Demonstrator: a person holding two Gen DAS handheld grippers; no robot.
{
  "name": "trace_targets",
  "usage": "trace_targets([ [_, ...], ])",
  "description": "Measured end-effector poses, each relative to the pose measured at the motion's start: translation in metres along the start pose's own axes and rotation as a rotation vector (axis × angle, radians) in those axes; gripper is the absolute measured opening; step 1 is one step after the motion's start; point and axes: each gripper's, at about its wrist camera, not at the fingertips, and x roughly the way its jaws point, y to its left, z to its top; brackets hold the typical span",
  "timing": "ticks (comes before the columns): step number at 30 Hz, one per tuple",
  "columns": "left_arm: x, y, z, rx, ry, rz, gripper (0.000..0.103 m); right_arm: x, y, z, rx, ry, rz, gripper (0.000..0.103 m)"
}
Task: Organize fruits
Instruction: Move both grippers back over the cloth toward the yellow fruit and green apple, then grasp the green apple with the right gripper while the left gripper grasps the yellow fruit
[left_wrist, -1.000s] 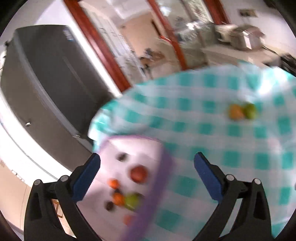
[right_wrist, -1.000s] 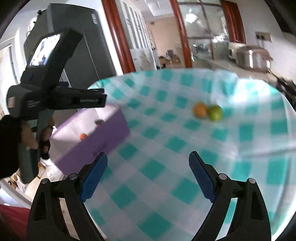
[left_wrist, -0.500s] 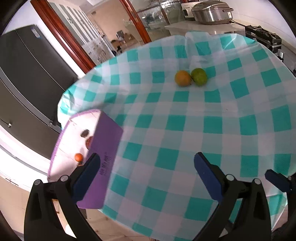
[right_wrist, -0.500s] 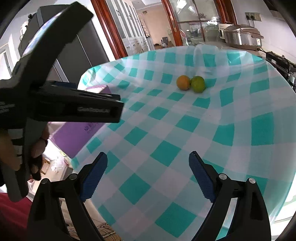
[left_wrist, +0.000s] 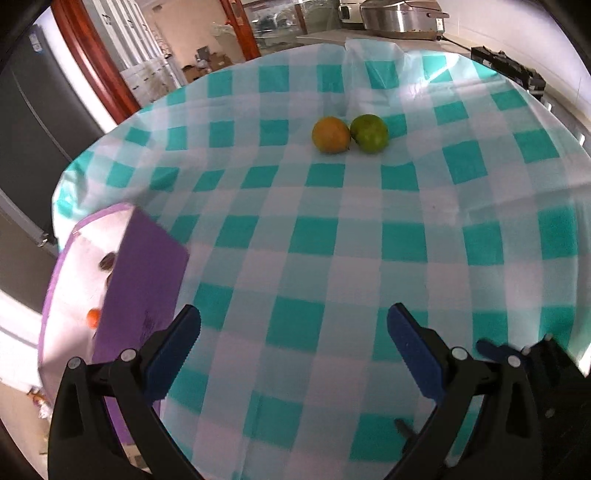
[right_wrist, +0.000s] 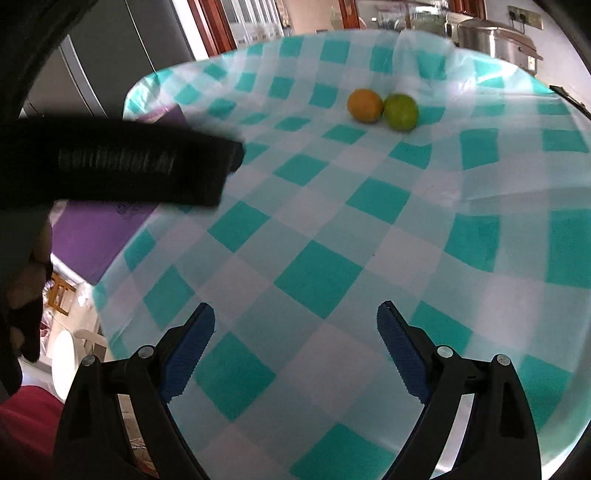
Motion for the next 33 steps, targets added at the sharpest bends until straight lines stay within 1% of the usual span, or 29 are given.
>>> trace_targets([
  [2, 0.014, 0.009, 0.015, -0.012, -0.005, -0.032, 0.101, 0.016, 0.004, 0.01, -0.009, 0.026, -0.025, 0.087],
  [4, 0.032, 0.022, 0.036, -0.027, -0.006, -0.063, 0.101, 0.034, 0.007, 0.026, -0.018, 0.05, -0.072, 0.087],
  [6, 0.046, 0.037, 0.054, -0.048, -0.005, -0.086, 0.101, 0.046, 0.005, 0.04, 0.008, 0.058, -0.106, 0.087],
  [8, 0.063, 0.055, 0.075, -0.086, 0.003, -0.128, 0.101, 0.059, -0.003, 0.058, 0.067, 0.054, -0.134, 0.087],
  [9, 0.073, 0.065, 0.086, -0.111, 0.007, -0.148, 0.101, 0.066, -0.011, 0.068, 0.104, 0.053, -0.163, 0.087],
  [10, 0.078, 0.071, 0.092, -0.128, 0.007, -0.156, 0.101, 0.07, -0.016, 0.073, 0.13, 0.052, -0.181, 0.087],
  [12, 0.097, 0.084, 0.107, -0.165, 0.028, -0.193, 0.101, 0.078, -0.037, 0.088, 0.221, 0.039, -0.231, 0.087],
  [14, 0.109, 0.092, 0.113, -0.195, 0.043, -0.203, 0.101, 0.082, -0.057, 0.1, 0.289, 0.025, -0.271, 0.087],
  [16, 0.12, 0.098, 0.115, -0.217, 0.055, -0.214, 0.101, 0.086, -0.076, 0.114, 0.327, 0.013, -0.313, 0.087],
  [18, 0.125, 0.098, 0.114, -0.21, 0.058, -0.238, 0.101, 0.09, -0.094, 0.128, 0.355, 0.008, -0.355, 0.087],
  [20, 0.129, 0.093, 0.112, -0.169, 0.056, -0.245, 0.101, 0.1, -0.115, 0.146, 0.389, 0.015, -0.373, 0.087],
  [23, 0.137, 0.084, 0.106, -0.122, 0.072, -0.266, 0.101, 0.115, -0.127, 0.171, 0.36, 0.023, -0.378, 0.087],
  [26, 0.143, 0.076, 0.098, -0.094, 0.099, -0.294, 0.101, 0.133, -0.129, 0.2, 0.266, 0.029, -0.376, 0.087],
  [28, 0.147, 0.072, 0.092, -0.077, 0.12, -0.313, 0.101, 0.146, -0.131, 0.215, 0.199, 0.044, -0.397, 0.087],
  [31, 0.151, 0.067, 0.083, -0.05, 0.142, -0.332, 0.101, 0.161, -0.134, 0.234, 0.137, 0.063, -0.406, 0.087],
  [33, 0.155, 0.066, 0.078, -0.042, 0.161, -0.341, 0.101, 0.172, -0.137, 0.243, 0.096, 0.092, -0.438, 0.087],
])
